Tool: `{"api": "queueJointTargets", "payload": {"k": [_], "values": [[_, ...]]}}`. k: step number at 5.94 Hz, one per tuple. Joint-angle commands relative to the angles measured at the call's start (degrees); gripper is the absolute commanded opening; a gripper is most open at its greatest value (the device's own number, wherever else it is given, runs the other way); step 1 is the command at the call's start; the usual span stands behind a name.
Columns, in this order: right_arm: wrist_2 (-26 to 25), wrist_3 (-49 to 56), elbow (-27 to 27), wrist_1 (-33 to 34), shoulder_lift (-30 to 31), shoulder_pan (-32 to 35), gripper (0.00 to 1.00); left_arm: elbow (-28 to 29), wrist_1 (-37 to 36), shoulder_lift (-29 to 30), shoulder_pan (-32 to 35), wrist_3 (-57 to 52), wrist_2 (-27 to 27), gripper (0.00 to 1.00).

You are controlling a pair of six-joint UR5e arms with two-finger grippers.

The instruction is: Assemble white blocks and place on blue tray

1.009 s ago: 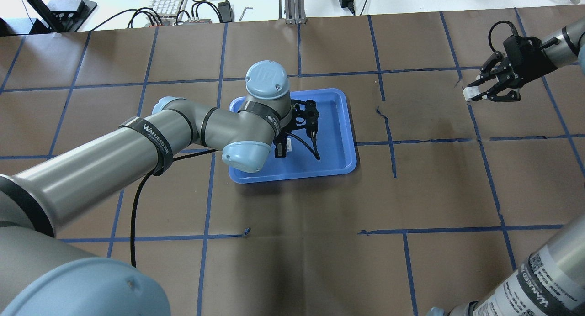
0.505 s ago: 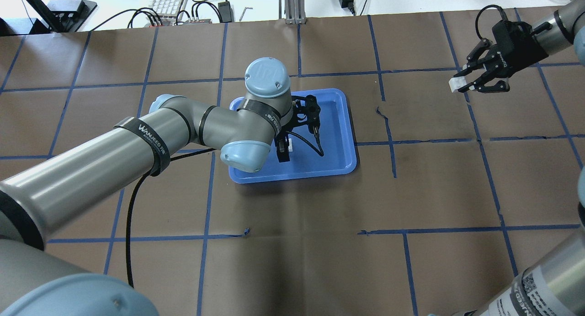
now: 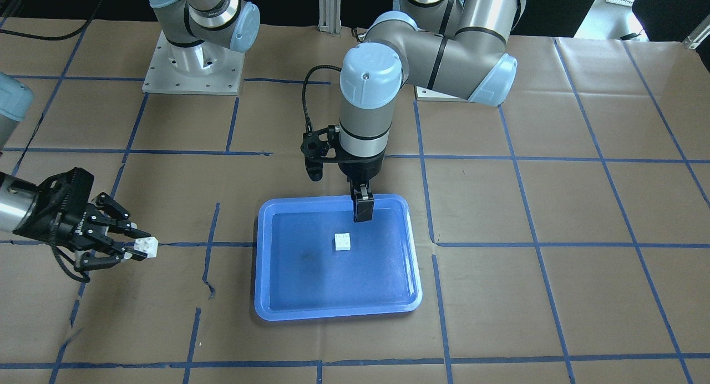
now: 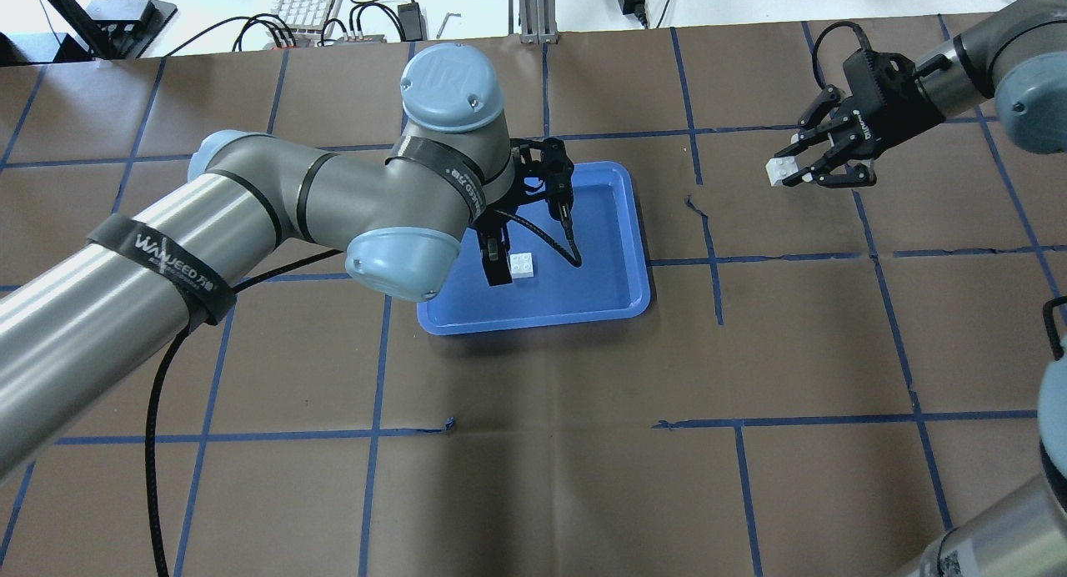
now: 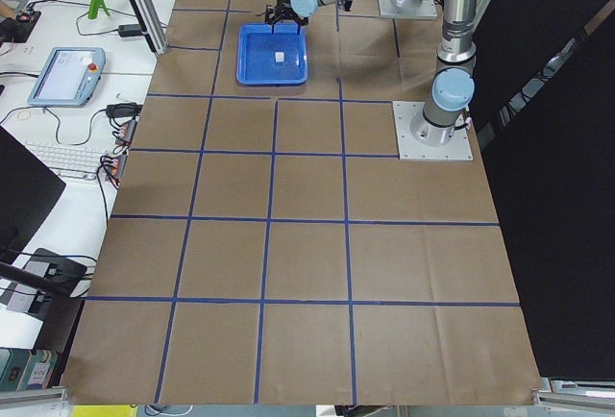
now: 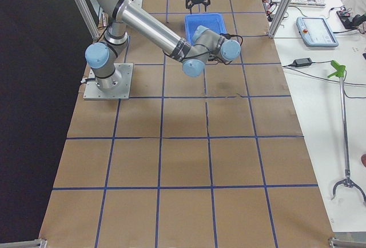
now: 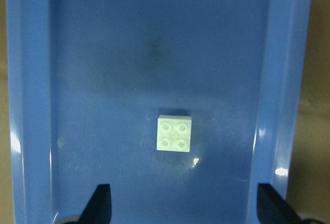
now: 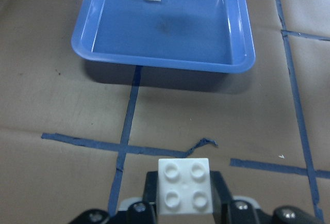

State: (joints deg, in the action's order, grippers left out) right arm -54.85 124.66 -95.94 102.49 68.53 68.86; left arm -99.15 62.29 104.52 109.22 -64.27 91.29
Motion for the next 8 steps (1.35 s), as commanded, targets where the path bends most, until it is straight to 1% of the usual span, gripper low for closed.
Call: {"api": "queueJointTargets", "payload": {"k": [1,2,3,4,5,6,7,8], "values": [[4.3,-6.1,-3.5,3.8,1.3,6.6,0.28,4.5,15.8,-5.8,-2.1,0.0,-0.1,0.98],[4.7,-11.7,-4.3,8.9,1.2,9.9,0.28,5.3,19.9,-7.3,-4.3,0.0,-0.3,0.98],[4.7,-17.8,-6.2,15.4,1.1,14.6,0.28,5.0,20.4,-7.4,-6.7,0.5,-0.2,0.98],[4.7,-26.5,-8.4,23.6,0.7,18.5,0.28,5.5,20.9,-8.1,-9.2,3.4,-0.3,0.98],[4.7,-34.7,-10.1,31.3,0.1,22.0,0.28,4.7,22.8,-10.9,-9.8,7.9,-0.2,0.99],[4.6,-41.3,-11.0,37.9,-1.8,24.3,0.28,3.5,22.9,-14.0,-10.1,17.0,0.3,0.99],[3.9,-46.7,-12.9,45.4,-5.0,24.9,0.28,3.5,22.9,-15.3,-10.4,23.2,0.2,0.99],[4.0,-47.2,-14.7,51.3,-7.9,24.9,0.28,3.5,22.1,-16.2,-11.0,33.1,0.1,0.99]]}}
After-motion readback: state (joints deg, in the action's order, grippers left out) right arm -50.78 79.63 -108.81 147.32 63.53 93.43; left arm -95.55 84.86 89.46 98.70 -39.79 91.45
